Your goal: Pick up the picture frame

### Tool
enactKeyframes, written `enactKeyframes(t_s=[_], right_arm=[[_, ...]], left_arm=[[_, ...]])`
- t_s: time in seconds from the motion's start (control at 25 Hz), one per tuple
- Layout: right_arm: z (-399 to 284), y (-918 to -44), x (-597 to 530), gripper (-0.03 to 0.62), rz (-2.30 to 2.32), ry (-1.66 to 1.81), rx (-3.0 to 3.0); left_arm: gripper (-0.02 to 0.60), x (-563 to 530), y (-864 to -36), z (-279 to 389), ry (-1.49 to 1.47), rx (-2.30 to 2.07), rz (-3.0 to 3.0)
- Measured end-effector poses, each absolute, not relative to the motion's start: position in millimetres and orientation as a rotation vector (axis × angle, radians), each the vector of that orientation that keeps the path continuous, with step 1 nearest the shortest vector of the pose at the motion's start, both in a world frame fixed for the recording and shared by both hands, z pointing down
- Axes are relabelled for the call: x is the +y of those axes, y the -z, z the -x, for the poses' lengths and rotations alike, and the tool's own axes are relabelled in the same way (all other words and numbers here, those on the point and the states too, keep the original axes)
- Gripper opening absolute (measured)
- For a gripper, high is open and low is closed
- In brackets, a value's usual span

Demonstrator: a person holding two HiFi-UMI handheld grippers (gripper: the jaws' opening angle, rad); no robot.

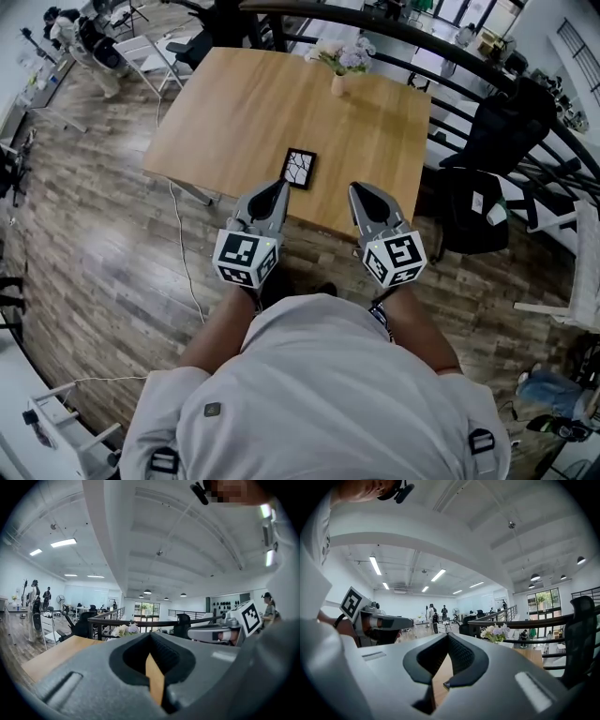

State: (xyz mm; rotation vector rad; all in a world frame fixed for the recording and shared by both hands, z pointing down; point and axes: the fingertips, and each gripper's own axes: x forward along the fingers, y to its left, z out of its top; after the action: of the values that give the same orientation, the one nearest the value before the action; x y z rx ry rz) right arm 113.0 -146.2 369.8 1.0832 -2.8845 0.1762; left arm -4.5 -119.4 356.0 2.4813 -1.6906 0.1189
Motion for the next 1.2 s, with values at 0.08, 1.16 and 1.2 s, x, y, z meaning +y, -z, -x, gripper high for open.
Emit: enactKeyframes(t_s=[0.08, 1.16, 1.2], right_arm=[[-114.4, -371.5, -156.7, 0.009, -1.109, -0.173, -2.873], [27.3, -397.5, -293.9, 0.009, -1.482, -0.277, -2.659], [30.2, -401.0, -295.4, 0.009, -1.498, -0.287, -2.646]], left_arm=[[0.002, -134.8, -358.2, 3.3, -0.120, -1.660, -2.498], [0.003, -295.2, -386.3, 123.5, -0.211, -1.125, -2.709], [0.003, -297.3, -389.9, 126.6, -0.221, -1.108, -2.711]])
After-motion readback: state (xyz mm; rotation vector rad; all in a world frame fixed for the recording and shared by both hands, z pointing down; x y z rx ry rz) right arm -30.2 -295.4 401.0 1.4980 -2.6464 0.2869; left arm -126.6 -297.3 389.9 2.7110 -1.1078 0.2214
